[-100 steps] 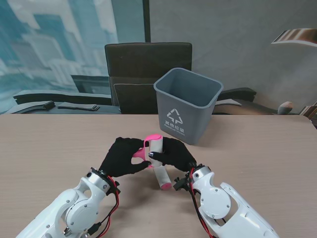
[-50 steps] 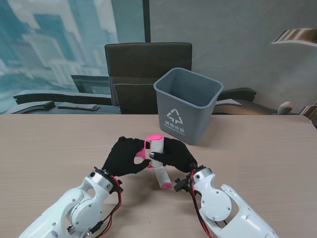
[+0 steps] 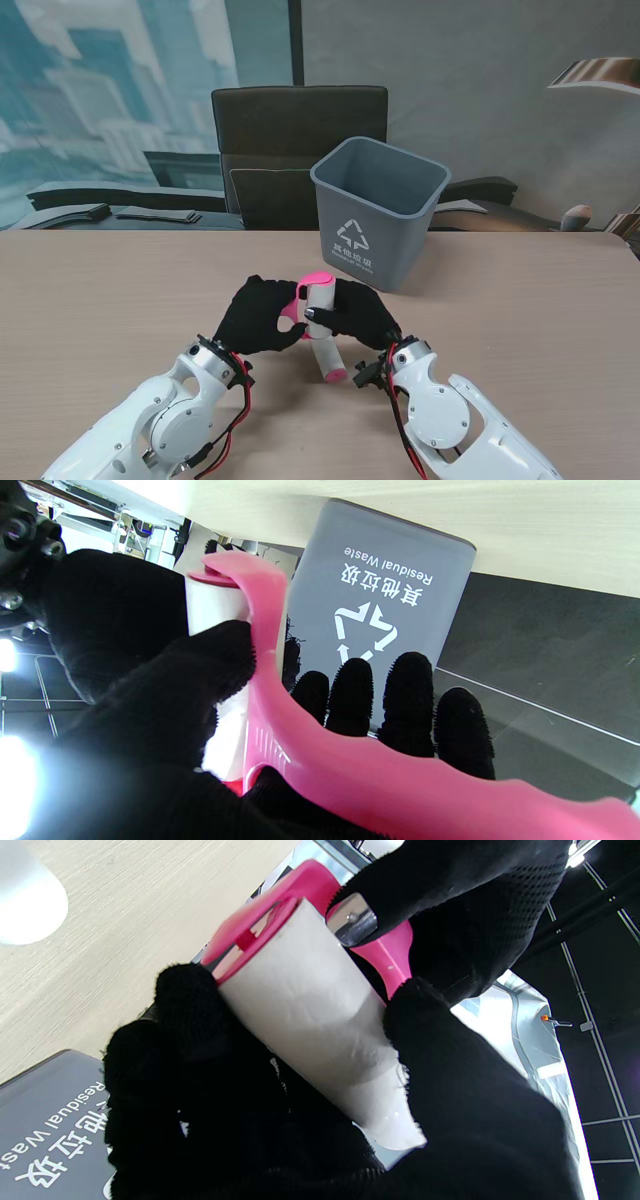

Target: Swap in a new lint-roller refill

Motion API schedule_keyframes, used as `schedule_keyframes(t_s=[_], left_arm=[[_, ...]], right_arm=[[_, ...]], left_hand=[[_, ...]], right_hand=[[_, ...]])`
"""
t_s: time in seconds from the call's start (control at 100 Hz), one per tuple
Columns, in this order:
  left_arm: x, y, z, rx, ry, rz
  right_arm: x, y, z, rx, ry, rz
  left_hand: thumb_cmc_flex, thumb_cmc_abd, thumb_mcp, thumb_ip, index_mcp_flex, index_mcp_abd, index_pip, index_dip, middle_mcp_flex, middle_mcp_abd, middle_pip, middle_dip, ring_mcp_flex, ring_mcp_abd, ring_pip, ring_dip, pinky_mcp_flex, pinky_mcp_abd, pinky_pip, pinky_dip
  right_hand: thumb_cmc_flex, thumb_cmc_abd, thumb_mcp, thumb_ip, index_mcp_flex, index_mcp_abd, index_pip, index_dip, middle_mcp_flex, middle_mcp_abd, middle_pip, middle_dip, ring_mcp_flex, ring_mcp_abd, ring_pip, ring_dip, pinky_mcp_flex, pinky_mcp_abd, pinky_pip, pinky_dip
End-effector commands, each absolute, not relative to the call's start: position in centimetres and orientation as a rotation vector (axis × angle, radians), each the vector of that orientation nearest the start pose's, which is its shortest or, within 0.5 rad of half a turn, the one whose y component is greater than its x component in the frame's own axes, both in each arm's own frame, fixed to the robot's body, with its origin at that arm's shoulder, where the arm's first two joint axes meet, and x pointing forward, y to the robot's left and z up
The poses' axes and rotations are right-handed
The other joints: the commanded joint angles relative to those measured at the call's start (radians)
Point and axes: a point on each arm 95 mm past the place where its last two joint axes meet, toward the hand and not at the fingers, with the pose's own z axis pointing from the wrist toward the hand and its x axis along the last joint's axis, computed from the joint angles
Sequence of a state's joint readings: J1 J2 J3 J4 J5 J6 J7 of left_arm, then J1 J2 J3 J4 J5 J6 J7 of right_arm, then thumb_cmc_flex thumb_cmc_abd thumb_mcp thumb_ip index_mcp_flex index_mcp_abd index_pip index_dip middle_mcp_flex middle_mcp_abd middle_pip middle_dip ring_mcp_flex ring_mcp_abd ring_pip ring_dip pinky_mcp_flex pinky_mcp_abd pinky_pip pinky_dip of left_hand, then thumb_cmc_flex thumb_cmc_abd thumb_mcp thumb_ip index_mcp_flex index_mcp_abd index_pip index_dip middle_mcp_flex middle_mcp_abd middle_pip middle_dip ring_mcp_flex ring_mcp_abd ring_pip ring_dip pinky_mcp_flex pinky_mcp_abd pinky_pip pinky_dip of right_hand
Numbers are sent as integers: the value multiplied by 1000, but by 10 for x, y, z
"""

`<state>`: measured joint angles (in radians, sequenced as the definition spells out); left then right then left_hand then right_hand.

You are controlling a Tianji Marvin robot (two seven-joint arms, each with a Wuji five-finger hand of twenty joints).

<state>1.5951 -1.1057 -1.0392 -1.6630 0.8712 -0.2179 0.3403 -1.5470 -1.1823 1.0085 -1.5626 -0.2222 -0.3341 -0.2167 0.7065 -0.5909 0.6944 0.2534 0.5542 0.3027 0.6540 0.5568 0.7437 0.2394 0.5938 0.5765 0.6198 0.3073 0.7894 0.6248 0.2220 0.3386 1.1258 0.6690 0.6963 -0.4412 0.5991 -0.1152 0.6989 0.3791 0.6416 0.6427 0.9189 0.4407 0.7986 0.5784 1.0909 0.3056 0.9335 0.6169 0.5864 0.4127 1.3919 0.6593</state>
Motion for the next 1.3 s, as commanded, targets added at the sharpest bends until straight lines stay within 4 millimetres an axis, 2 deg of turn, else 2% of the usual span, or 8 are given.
schedule_keyframes(t_s=[0.0, 0.12, 0.23, 0.36, 0.65, 0.82, 0.92, 1.29], left_arm=[[349, -90, -317, -1054, 1431, -2043], [350, -92, -319, -1038, 1458, -2043], [352, -94, -321, -1016, 1462, -2047], [354, -95, -321, -988, 1438, -2064], [355, -95, -320, -928, 1451, -2090], [355, -95, -319, -919, 1446, -2097], [354, -95, -318, -923, 1437, -2099], [349, -93, -311, -928, 1379, -2118]], right_arm=[[365, 107, -313, -1648, -975, -2457], [364, 107, -312, -1644, -969, -2464], [363, 107, -311, -1644, -960, -2466], [363, 107, -311, -1649, -955, -2462], [362, 108, -311, -1659, -950, -2427], [360, 108, -311, -1677, -935, -2392], [361, 107, -311, -1678, -946, -2389], [364, 102, -312, -1644, -1072, -2385]], left_hand=[[92, -27, 102, 66, -41, -130, -44, -23, -47, -18, 8, -47, -33, -15, -9, 5, -5, 3, 0, -19], [144, -48, 129, 72, -37, -139, -47, -25, -44, -32, 11, -53, -26, -23, -10, 6, 0, -1, -1, -17], [335, -182, 212, -29, 6, -148, 25, -4, 104, -50, -36, 62, 164, 0, -7, 92, 104, -23, 94, 10], [381, -192, 289, -82, 93, -152, 124, -5, 322, -89, -70, 112, 255, 6, 48, 43, 192, 29, 241, -198], [351, -214, 442, 7, 110, -167, 207, 7, 298, -99, 72, 214, 262, 42, 73, 206, 203, 87, 288, -218], [346, -210, 444, 11, 109, -170, 210, 8, 293, -101, 74, 220, 258, 39, 74, 217, 196, 84, 289, -213], [346, -205, 438, 8, 108, -173, 209, 7, 291, -101, 73, 222, 255, 38, 70, 219, 194, 81, 288, -211], [349, -194, 425, -2, 103, -176, 207, 5, 283, -101, 66, 232, 247, 37, 58, 223, 183, 71, 278, -207]], right_hand=[[128, 158, 306, 86, 128, -198, 194, 30, 43, -58, 68, 20, 35, -99, 4, -12, -7, -98, -8, 5], [127, 157, 305, 87, 129, -201, 195, 30, 44, -60, 67, 20, 35, -101, 2, -13, -7, -98, -8, 5], [127, 157, 305, 88, 129, -200, 195, 29, 45, -61, 67, 19, 37, -100, 1, -13, -4, -100, -8, 5], [128, 155, 306, 88, 131, -199, 197, 30, 46, -59, 67, 19, 40, -101, 3, -13, 0, -100, -8, 5], [143, 142, 325, 73, 141, -170, 232, 71, 65, -28, 128, 60, 88, -131, 98, 27, 52, -97, 31, 28], [152, 63, 387, 53, 121, -197, 252, 66, 59, -25, 126, 85, 93, -155, 120, 36, 75, -108, 41, 39], [158, -103, 523, 38, 76, -205, 280, -9, 53, -47, 64, 70, 66, -146, 45, 14, 59, -120, 4, 20], [56, -184, 395, 105, -51, -210, 92, -54, -154, -96, -43, -13, -134, -136, -196, -51, -56, -147, -86, -7]])
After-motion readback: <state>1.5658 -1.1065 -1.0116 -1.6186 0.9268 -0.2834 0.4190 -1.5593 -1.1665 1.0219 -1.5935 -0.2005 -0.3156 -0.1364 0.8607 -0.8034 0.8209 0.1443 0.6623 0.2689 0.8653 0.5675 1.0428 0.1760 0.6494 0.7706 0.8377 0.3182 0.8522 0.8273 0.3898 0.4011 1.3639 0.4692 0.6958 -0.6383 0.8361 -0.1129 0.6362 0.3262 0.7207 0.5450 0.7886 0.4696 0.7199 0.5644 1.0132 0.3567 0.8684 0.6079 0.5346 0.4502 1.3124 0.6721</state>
